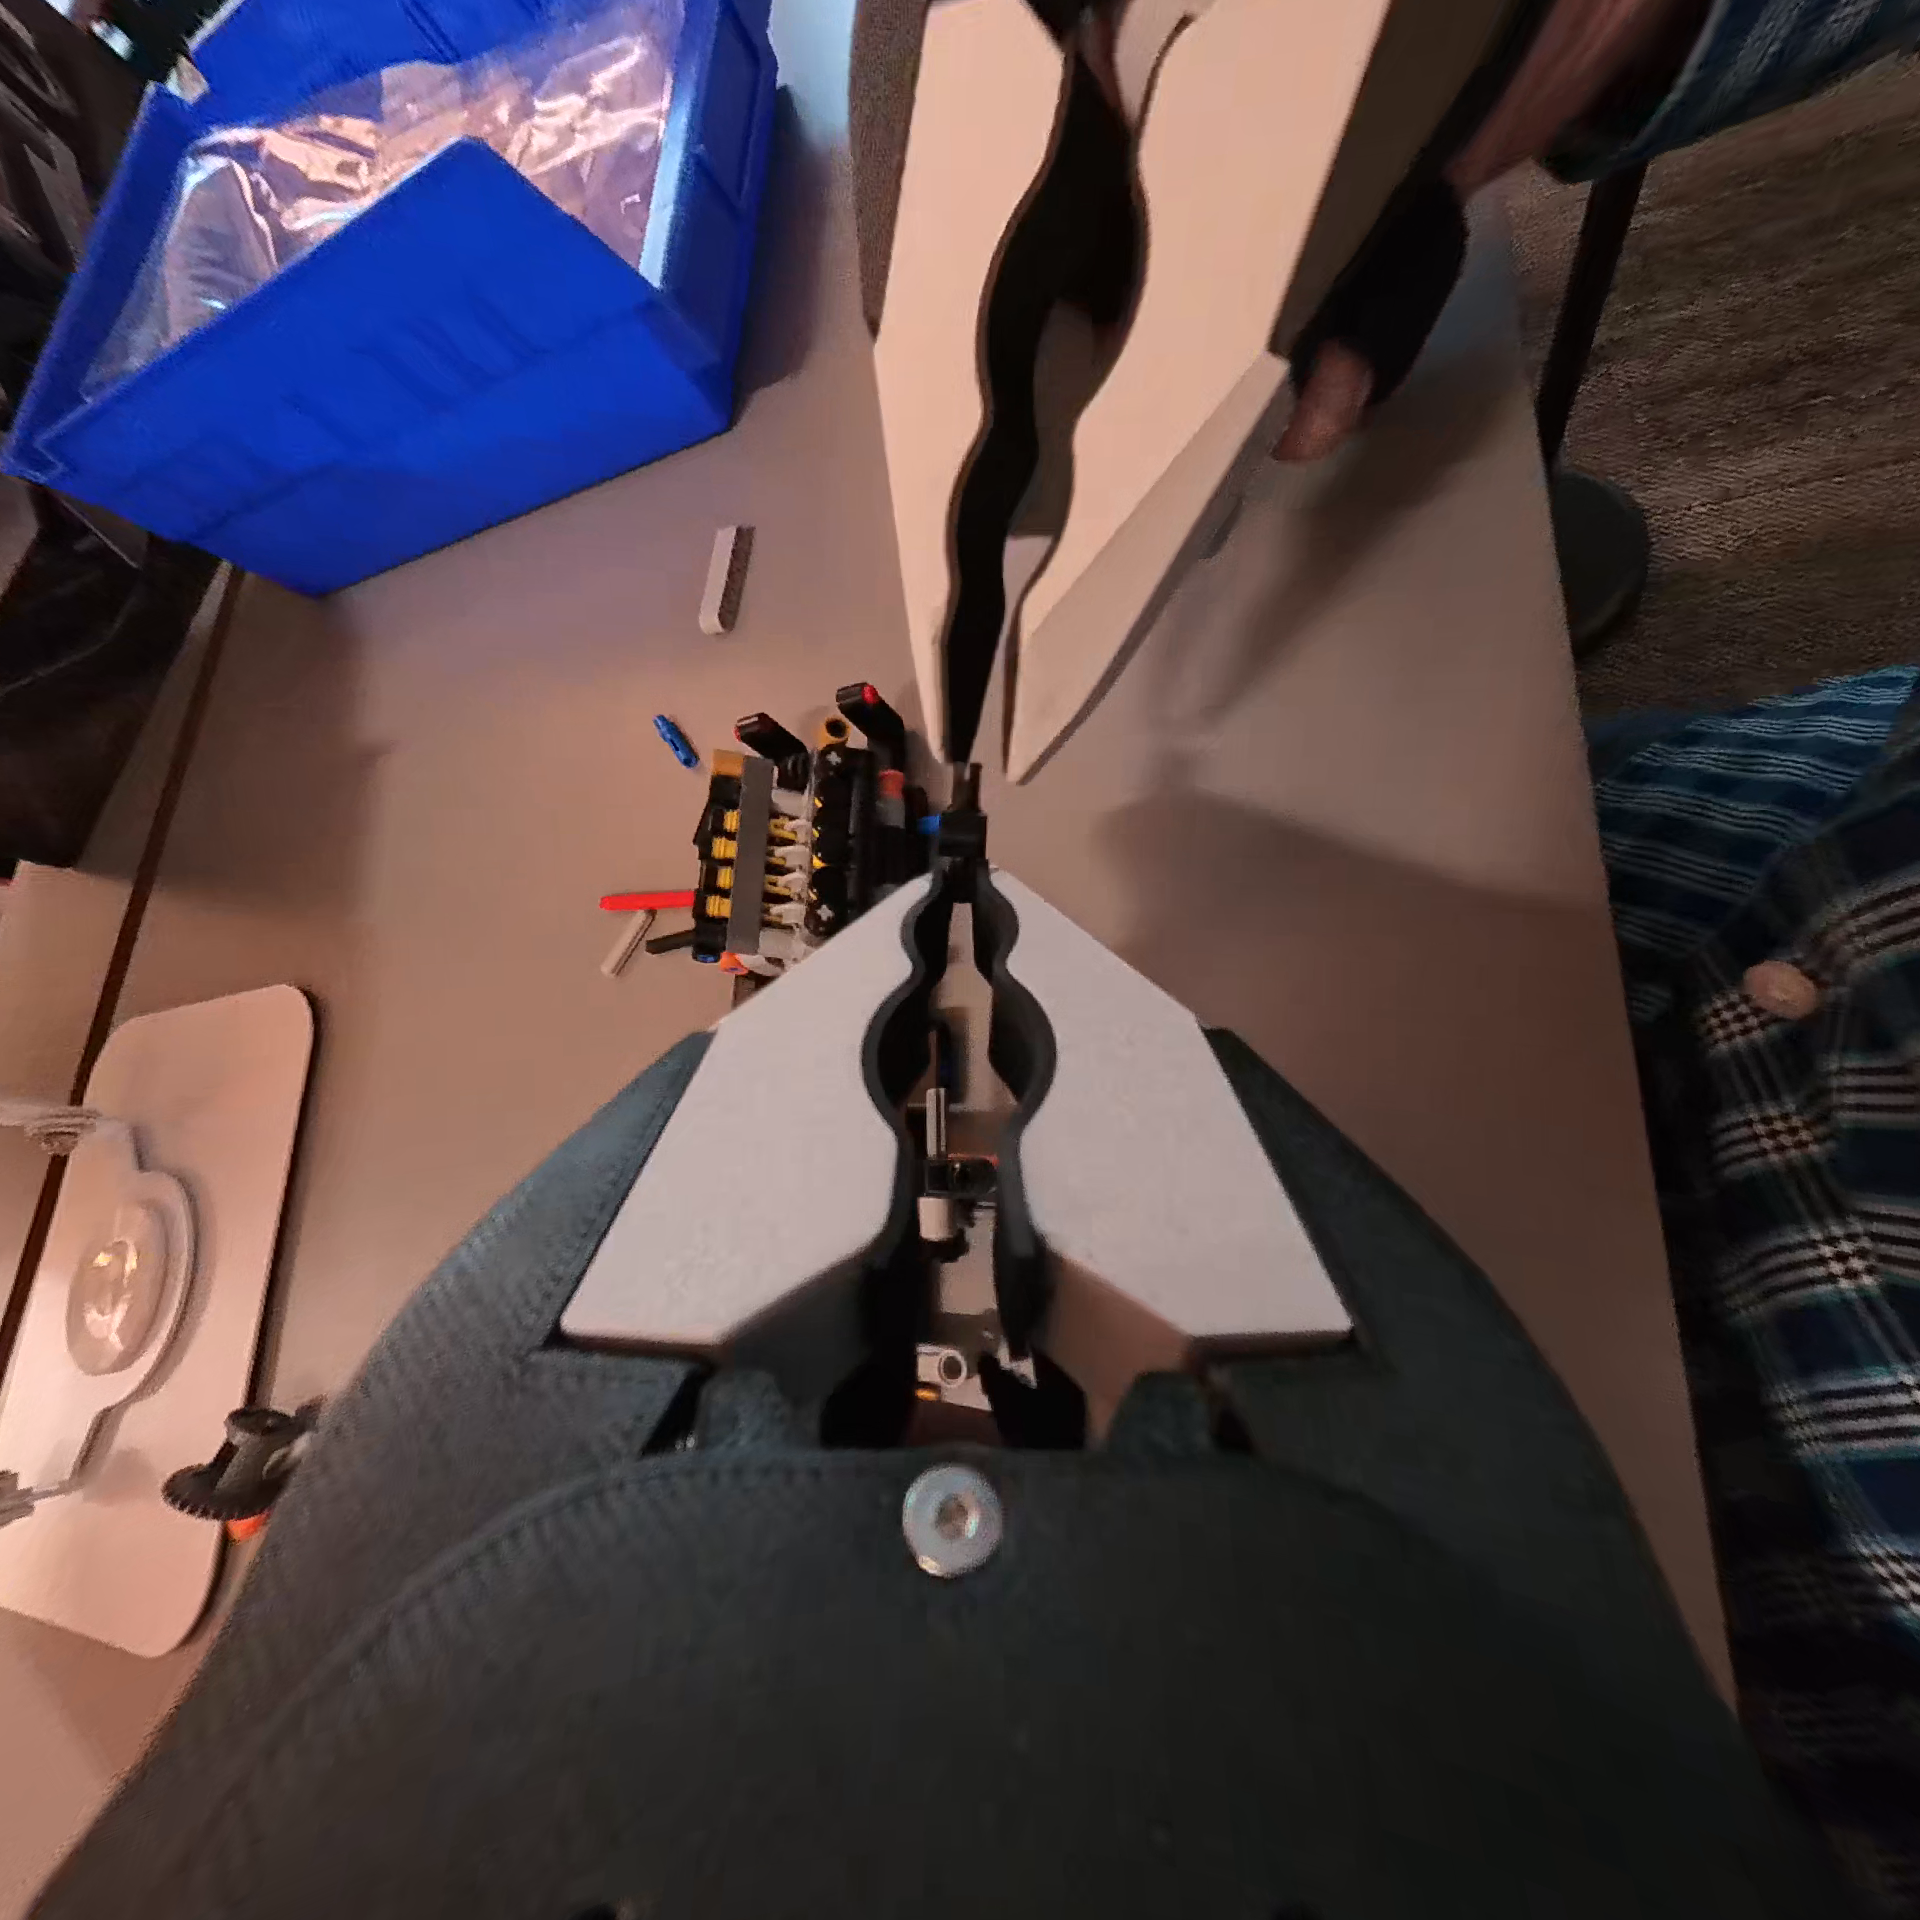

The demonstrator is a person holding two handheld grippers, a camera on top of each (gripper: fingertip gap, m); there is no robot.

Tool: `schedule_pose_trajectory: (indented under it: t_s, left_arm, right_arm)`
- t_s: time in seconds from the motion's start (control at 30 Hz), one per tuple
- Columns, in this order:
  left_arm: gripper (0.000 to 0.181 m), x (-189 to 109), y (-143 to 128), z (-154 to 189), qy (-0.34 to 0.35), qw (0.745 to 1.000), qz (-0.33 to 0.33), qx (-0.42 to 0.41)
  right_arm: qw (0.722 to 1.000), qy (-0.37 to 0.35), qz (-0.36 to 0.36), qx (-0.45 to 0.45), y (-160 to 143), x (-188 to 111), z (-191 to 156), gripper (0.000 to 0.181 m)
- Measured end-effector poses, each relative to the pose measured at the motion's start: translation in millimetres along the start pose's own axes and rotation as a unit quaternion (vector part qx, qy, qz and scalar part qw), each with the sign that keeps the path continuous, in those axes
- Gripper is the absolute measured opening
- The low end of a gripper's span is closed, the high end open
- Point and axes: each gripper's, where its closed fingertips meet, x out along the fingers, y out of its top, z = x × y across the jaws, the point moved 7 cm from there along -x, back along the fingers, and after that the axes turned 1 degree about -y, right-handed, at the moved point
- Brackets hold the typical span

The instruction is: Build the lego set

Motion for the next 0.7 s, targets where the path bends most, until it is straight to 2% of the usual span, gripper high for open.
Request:
schedule_pose_trajectory:
  t_s: [0.27, 0.57, 0.7]
  left_arm:
    - [0.001, 9, -2, 2, -0.023, 0.999, -0.042, 0.016]
    - [0.002, 11, 1, 8, -0.038, 0.996, -0.07, 0.05]
    - [0.002, 14, -1, 12, -0.049, 0.993, -0.089, 0.065]
  right_arm:
    - [0.988, -0.046, -0.062, -0.133, 4, 1, -8, 0.009]
    - [0.972, -0.039, -0.108, -0.206, -1, 13, -17, 0.006]
    - [0.97, -0.031, -0.124, -0.207, -5, 15, -19, 0.006]
